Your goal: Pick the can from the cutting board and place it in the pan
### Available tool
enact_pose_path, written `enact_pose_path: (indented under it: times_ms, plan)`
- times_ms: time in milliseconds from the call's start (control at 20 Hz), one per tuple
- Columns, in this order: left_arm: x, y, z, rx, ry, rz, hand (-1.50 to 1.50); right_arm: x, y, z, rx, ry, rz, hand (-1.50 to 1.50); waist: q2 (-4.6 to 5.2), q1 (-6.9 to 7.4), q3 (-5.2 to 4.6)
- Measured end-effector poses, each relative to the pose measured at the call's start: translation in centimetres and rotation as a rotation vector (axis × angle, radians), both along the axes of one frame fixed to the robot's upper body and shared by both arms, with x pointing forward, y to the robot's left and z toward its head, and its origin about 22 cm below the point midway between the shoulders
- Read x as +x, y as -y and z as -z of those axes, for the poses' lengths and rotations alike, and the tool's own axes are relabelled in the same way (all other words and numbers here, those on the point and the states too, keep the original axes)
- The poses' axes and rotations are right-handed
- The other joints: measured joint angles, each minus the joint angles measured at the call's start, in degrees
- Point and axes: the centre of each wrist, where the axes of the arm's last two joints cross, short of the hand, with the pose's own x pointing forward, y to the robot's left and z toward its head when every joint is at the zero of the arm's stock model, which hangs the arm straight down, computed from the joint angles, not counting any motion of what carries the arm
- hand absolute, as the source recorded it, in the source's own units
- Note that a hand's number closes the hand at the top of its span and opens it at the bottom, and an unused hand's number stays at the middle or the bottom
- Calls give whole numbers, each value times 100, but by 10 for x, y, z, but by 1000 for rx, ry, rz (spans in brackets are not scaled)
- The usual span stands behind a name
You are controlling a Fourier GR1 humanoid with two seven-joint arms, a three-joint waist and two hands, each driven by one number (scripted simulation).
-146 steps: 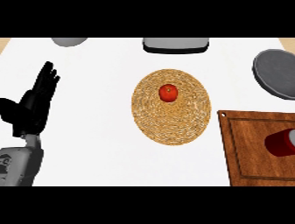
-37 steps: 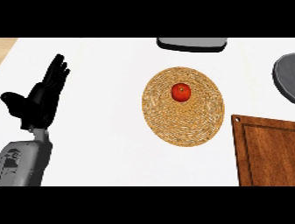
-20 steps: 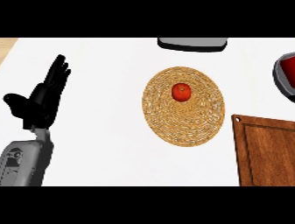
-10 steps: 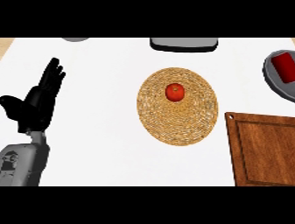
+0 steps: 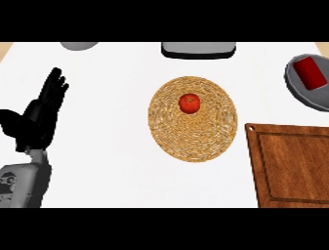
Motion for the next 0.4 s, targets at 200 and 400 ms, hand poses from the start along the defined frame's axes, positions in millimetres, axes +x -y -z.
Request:
enact_pose_path:
  times_ms: [200, 400]
  plan:
    - [-3, -5, 3, 4, -9, -16, 0, -20, 12, -3, -4, -18, 17, -150, -21, -38, -5]
    - [-4, -7, 5, 7, -11, -18, 0, -31, 16, 1, -38, -45, 20, -150, -33, -56, -9]
